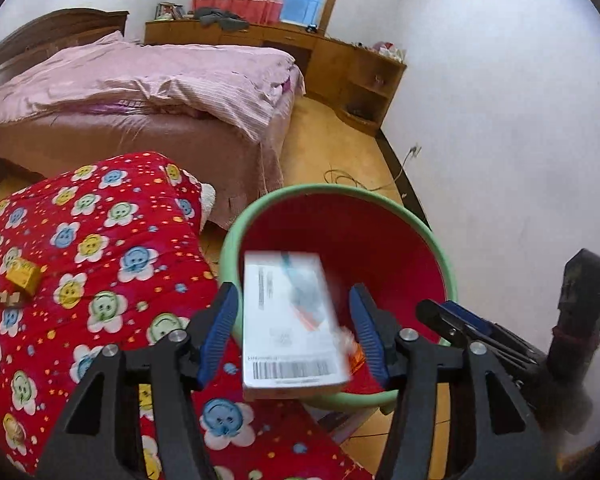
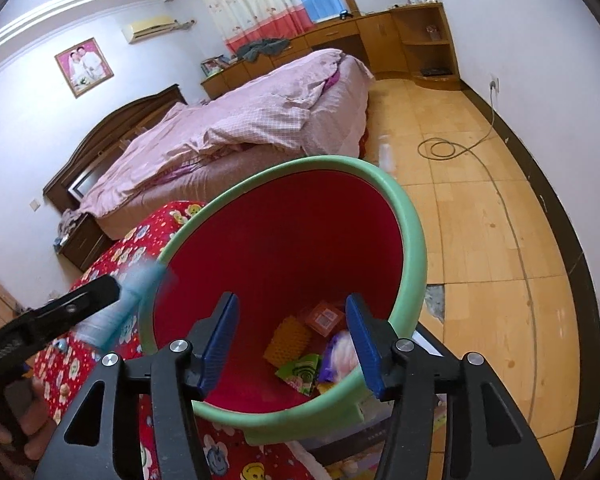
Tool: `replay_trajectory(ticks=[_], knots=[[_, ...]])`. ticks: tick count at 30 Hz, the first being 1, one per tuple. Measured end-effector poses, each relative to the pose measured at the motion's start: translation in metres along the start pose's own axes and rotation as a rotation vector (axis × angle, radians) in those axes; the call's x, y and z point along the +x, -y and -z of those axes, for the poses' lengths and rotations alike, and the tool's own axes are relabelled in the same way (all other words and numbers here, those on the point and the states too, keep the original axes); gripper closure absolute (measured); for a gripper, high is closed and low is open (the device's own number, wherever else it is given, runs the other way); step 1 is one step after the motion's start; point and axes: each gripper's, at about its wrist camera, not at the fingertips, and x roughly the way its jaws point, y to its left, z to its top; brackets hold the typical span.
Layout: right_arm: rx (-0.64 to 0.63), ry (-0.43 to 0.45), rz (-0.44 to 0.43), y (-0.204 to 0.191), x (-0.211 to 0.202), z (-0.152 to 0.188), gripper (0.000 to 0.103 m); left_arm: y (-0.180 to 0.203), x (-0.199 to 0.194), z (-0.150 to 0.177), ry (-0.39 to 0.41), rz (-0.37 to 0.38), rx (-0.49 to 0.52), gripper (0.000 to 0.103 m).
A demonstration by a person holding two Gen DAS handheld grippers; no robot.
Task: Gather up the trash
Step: 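Move both open tools back over the quilt toward the blue plastic piece and yellow box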
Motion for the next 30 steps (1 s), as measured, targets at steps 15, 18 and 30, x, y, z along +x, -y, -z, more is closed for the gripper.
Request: replay_trajectory(ticks=[15,18,30], knots=[[0.006,-0.001,0.014,-0.007,-0.019,0.005,0.045,-0.032,-0.021,0.012,-0.005,-0.025,-0.105,0.042],[0.001,0.007,0.009,-0.016,-0.028,0.006,0.045,-0.044,-0.037,0.014,0.021,-0.045,-0.131,0.042],[-0.044,0.042,-0.041,-0.065,-0.059,0.014,0.045,-0.079,-0.110,0.036,0.082,-0.123,-0.167,0.042]])
